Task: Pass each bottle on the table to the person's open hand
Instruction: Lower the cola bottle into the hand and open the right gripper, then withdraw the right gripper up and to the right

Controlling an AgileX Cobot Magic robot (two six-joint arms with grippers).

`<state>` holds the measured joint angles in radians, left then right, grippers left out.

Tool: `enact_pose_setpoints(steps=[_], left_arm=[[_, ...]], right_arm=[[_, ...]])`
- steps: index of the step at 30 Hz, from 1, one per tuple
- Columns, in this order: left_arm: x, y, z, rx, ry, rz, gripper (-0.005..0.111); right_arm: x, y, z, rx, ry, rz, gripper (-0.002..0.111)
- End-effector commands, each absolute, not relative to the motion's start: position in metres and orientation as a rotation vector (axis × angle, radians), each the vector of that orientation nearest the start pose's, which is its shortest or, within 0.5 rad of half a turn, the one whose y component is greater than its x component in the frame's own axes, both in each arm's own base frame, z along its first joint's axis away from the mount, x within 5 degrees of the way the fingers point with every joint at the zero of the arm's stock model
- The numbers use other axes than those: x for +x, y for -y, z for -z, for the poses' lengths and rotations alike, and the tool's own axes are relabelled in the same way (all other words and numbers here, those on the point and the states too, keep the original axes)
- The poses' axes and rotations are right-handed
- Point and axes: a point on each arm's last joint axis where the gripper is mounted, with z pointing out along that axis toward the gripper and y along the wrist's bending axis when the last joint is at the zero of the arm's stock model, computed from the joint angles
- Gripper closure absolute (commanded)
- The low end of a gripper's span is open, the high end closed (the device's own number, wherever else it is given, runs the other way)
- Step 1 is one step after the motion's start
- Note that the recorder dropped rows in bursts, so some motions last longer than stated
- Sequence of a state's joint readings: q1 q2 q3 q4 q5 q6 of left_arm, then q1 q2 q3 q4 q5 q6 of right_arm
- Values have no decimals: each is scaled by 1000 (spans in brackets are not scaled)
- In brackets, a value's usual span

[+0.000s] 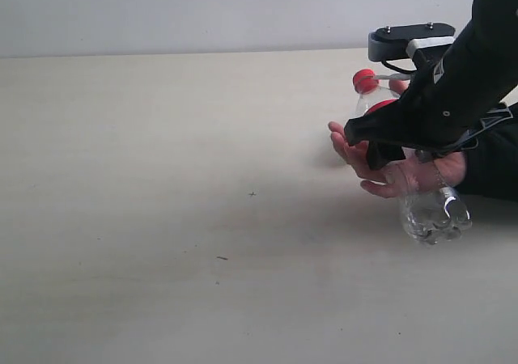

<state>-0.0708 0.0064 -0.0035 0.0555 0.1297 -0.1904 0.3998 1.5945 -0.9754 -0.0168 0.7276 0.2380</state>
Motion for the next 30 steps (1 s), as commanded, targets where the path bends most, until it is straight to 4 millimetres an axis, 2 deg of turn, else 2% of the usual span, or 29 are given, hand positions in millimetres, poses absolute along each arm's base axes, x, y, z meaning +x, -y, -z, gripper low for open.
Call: enact_pose_setpoints(steps=[1, 4, 6, 11, 14, 17, 21, 25, 28, 30], left_arm=[[56, 3, -202, -64, -1609, 159, 107], [56, 3, -202, -64, -1609, 159, 107], [56, 3, -202, -64, -1609, 159, 107], [56, 3, -202, -64, -1609, 159, 107], [56, 3, -202, -64, -1609, 159, 107], [56, 3, -202, -64, -1609, 159, 107], [56, 3, -202, -64, -1609, 159, 107], [56, 3, -202, -64, -1609, 159, 107], [56, 3, -202, -64, -1609, 159, 107], [56, 3, -202, -64, -1609, 159, 107]], right_arm=[[278, -114, -210, -246, -2819, -111, 60], [279, -114, -210, -255, -2814, -111, 36], [279, -114, -210, -261, -2814, -110, 28], [279, -114, -212, -260, -2802, -115, 21], [279, -114, -225, -255, -2762, -131, 22], [276, -113, -250, -253, -2725, -143, 22], [264, -108, -305, -267, -2646, -167, 22], [233, -96, -356, -251, -2517, -218, 22], [205, -89, -374, -331, -2438, -284, 25], [186, -84, -384, -352, -2405, -312, 32]])
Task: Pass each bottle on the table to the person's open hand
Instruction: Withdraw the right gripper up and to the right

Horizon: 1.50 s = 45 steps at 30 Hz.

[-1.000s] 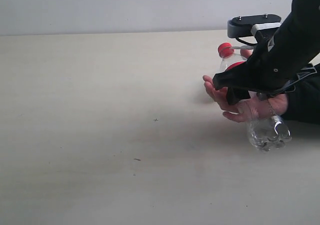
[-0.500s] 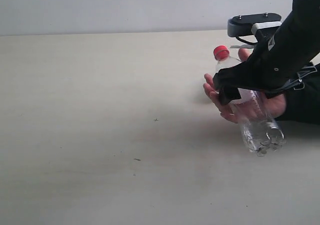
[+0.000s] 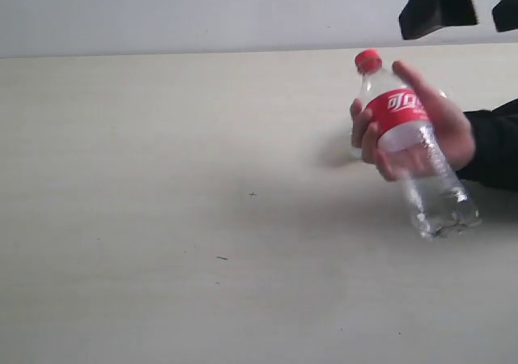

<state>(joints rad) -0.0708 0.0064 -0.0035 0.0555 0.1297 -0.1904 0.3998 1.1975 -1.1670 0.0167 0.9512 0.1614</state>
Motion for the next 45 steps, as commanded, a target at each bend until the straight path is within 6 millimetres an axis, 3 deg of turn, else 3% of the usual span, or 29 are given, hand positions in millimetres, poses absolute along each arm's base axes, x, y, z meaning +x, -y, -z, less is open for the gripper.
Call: enact_pose_setpoints(steps=[1, 3, 8, 9, 13, 14, 17, 22, 27, 32, 45], left_arm=[[56, 3, -202, -64, -1609, 159, 107], [56, 3, -202, -64, -1609, 159, 107], [56, 3, -202, -64, -1609, 159, 107], [56, 3, -202, -64, -1609, 159, 107], [56, 3, -202, -64, -1609, 159, 107], [56, 3, -202, -64, -1609, 159, 107], [56, 3, -202, -64, -1609, 159, 107], [56, 3, -201, -62, -1614, 158, 107], [56, 3, -201, -63, -1613, 159, 107], [56, 3, -201, -63, -1613, 159, 107], [56, 3, -201, -63, -1613, 159, 107]], right_arm=[[176, -79, -388, -358, -2390, -316, 38], [154, -70, -396, -362, -2368, -320, 53], [92, -45, -401, -405, -2206, -325, 103], [68, -35, -395, -391, -2125, -343, 108], [21, -18, -368, -370, -1990, -408, 108], [1, -12, -353, -368, -1909, -433, 108], [-22, -2, -331, -374, -1815, -435, 108], [-10, -7, -292, -399, -1942, -414, 108], [-14, -9, -300, -476, -1859, -422, 108], [3, -17, -293, -395, -1735, -492, 108], [4, -17, -293, -390, -1726, -493, 108]])
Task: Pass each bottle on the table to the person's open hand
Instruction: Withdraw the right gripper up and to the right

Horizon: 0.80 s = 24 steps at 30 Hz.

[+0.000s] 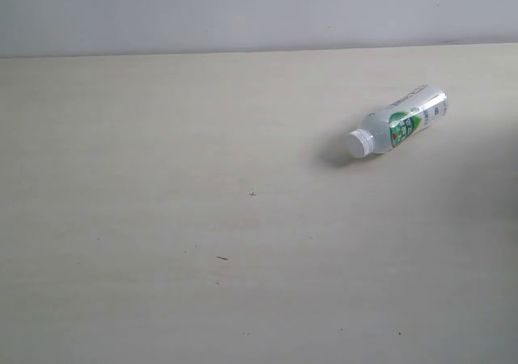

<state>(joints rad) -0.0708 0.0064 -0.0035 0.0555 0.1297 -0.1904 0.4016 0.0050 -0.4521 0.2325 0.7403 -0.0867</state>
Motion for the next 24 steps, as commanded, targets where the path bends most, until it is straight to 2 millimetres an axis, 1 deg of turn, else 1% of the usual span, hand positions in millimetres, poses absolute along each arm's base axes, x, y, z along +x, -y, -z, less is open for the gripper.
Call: enact_pose_setpoints(steps=[1, 5, 24], left_arm=[[56, 3, -201, -63, -1613, 159, 107], [56, 3, -201, -63, -1613, 159, 107], [56, 3, -201, -63, -1613, 159, 107]], right_arm=[[4, -17, -293, -378, -1730, -504, 108], [4, -18, -294, -352, -1729, -549, 108], [4, -18, -294, -345, -1723, -548, 108]])
